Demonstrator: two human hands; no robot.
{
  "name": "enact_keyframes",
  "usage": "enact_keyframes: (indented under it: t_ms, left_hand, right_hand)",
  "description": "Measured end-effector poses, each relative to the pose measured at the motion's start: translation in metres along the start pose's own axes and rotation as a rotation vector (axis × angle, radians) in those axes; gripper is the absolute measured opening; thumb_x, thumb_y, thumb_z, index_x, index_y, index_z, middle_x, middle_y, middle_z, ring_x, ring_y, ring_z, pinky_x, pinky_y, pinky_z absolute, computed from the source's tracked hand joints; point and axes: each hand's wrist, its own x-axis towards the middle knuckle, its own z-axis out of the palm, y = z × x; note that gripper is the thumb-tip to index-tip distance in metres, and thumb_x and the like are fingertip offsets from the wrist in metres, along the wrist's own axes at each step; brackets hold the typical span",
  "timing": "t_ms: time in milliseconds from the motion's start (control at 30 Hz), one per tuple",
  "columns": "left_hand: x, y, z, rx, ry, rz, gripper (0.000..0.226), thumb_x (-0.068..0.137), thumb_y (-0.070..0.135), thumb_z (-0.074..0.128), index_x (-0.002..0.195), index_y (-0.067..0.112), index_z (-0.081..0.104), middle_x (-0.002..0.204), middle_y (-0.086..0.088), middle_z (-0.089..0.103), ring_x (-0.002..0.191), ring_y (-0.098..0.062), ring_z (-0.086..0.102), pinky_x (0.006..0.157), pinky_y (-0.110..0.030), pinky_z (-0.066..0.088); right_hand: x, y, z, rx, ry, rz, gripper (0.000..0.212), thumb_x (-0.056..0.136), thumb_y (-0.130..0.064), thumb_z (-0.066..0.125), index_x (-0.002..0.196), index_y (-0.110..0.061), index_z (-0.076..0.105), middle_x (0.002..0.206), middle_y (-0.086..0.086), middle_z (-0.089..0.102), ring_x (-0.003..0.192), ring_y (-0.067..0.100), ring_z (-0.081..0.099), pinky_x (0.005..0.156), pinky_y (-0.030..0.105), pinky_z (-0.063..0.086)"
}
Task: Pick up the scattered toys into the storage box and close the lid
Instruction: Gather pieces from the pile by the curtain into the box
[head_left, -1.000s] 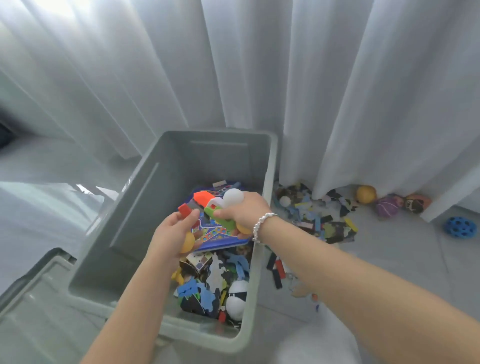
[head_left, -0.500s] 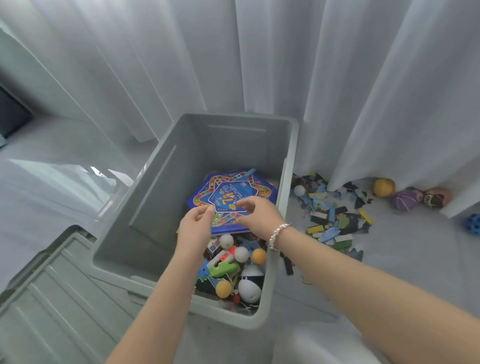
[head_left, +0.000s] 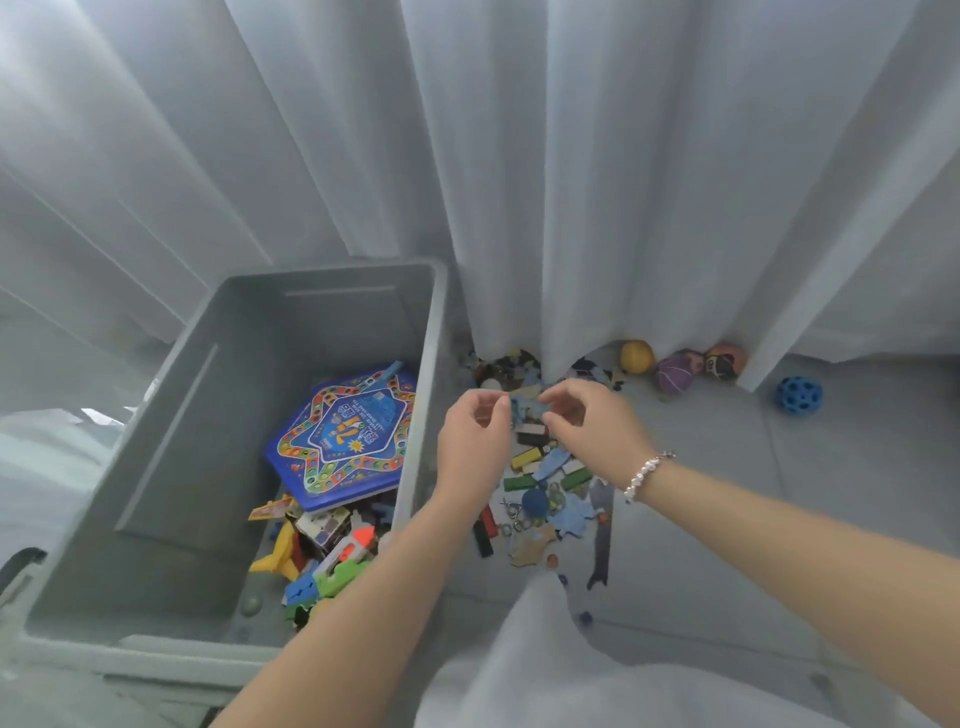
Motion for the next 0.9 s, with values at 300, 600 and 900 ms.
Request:
enact_keyframes:
  t_ms: [300,600,900]
  left_hand:
    - [0.057,-0.077,0.09,0.144,-0.07,-0.224,0.013,0.097,0.026,0.045,0.102,0.018,0.055,0.103,0.0,0.059,0.089,-0.015,0.054,0.073,-0.026,0.04]
    - [0.089,-0.174,0.126,0.611,-0.178,-0.15,0.054,0.086,0.043,0.061,0.132,0.018,0.046,0.138,-0.004,0.041,0.129,-0.024,0.033,0.103,-0.039,0.028]
    - [0.099,-0.186,0.158,0.634,-0.282,0.082,0.047,0.084,0.034,0.066,0.124,0.018,0.049,0.123,-0.006,0.047,0.119,-0.024,0.038,0.096,-0.033,0.032]
  right_hand:
    - [0.024,0.127,0.033,-0.003,0.005,0.271,0.025,0.086,-0.025,0.06,0.111,-0.019,0.062,0.107,0.0,0.062,0.092,0.012,0.056,0.08,0.022,0.044]
    - [0.043,0.204,0.085,-0.169,-0.088,0.305,0.037,0.089,-0.026,0.056,0.126,-0.023,0.054,0.132,0.003,0.047,0.12,0.025,0.041,0.099,0.028,0.035]
    - [0.051,0.223,0.111,-0.241,-0.103,0.235,0.048,0.09,-0.025,0.055,0.136,-0.026,0.043,0.136,-0.002,0.045,0.122,0.023,0.034,0.1,0.025,0.029]
